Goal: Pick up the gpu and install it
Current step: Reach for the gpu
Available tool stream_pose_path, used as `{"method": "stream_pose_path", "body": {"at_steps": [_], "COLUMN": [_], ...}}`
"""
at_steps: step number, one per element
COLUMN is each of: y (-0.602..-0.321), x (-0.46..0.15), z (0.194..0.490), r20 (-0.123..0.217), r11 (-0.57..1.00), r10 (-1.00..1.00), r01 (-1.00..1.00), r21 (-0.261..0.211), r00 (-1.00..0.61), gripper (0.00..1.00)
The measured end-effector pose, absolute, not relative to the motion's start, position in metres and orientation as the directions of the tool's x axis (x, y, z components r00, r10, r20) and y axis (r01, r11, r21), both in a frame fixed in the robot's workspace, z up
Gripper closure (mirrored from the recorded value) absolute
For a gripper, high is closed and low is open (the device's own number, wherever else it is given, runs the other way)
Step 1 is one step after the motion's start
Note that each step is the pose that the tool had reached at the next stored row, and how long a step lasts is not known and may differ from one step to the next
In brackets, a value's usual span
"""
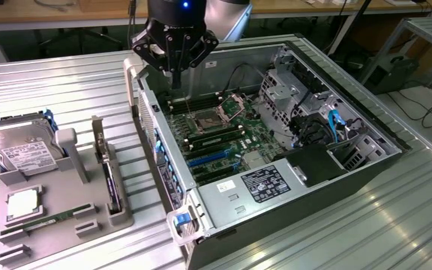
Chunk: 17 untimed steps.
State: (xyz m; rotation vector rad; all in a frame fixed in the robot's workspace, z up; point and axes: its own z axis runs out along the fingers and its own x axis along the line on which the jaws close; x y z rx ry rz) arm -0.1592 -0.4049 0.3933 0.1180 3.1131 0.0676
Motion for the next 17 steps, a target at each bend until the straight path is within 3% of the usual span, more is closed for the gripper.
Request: {"method": "stream_pose_path", "body": {"at_steps": [17], "y": [-0.4060], "x": [-0.1630], "z": [0.3933], "r20": [-0.024], "r11": [0.996], "r10": [0.076], "r01": [0.075], "r21": [0.044], "r00": [-0.997], "gripper": [0.89]}}
